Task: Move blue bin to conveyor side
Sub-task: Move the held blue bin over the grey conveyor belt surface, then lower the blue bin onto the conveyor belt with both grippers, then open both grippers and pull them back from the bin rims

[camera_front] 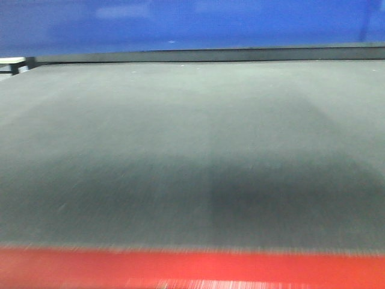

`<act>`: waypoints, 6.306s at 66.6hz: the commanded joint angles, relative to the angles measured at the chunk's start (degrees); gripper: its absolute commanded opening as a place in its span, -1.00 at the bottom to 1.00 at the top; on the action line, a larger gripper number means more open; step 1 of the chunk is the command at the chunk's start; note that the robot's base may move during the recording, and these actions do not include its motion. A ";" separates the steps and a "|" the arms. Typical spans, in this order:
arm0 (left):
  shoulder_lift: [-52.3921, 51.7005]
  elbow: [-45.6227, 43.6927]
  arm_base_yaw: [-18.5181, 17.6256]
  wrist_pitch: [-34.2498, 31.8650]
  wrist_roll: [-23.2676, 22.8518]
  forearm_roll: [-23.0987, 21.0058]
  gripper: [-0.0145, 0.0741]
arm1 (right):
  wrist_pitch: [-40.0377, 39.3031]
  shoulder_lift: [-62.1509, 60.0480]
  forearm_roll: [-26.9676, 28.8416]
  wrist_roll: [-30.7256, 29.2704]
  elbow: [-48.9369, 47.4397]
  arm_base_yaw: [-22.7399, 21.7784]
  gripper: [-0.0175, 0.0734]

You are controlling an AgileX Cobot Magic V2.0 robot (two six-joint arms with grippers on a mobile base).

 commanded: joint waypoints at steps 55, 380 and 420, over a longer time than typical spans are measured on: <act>-0.88 -1.11 -0.61 -4.83 0.64 -0.85 -0.71 | -6.81 -1.08 0.01 -1.29 -0.97 0.15 -0.79; -64.97 65.96 8.48 -43.51 1.06 -6.43 -0.69 | -38.06 -69.08 0.44 -0.84 68.35 -5.05 -0.79; -67.04 68.54 10.47 -43.53 8.08 -9.46 -0.69 | -38.06 -69.08 0.44 -0.84 68.35 -5.05 -0.79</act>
